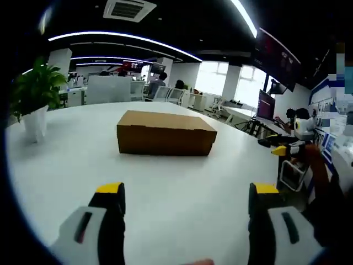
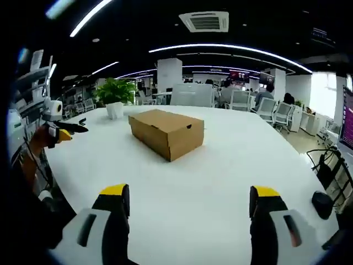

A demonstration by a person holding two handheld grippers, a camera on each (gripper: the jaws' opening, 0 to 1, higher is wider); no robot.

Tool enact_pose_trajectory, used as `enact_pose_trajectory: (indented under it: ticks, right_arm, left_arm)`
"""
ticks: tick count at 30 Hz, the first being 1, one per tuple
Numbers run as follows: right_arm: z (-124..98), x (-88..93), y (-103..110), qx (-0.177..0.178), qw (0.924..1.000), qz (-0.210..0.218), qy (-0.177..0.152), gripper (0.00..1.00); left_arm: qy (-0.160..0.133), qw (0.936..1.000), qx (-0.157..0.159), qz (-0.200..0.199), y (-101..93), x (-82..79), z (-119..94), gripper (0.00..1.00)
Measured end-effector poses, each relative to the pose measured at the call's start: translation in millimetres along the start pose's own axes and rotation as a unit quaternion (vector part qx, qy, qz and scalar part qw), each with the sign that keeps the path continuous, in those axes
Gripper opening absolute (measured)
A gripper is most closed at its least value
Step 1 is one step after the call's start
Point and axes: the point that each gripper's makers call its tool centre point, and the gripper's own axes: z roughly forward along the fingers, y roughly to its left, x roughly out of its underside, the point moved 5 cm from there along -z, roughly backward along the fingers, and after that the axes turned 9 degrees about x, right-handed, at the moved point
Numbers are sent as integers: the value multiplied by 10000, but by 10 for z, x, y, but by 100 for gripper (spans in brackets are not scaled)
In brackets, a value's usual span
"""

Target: Operate the shoe box by opening the lid, removing the specified soft item, and placing it in the target area until the item is outside and the box remains undamaged.

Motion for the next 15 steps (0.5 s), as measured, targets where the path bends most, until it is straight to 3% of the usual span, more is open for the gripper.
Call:
enact_pose_trajectory:
  ticks: [4,15]
  right_arm:
    - [-14,-24,2,-35,9999,-123,-61,93]
    - [-17,-67,-41,8,9999,19,-127,92]
  left_arm:
    - [-206,9997,-25,-126,18,-19,-31,97]
    - [-17,9995,-265,-166,75,32,-122,97]
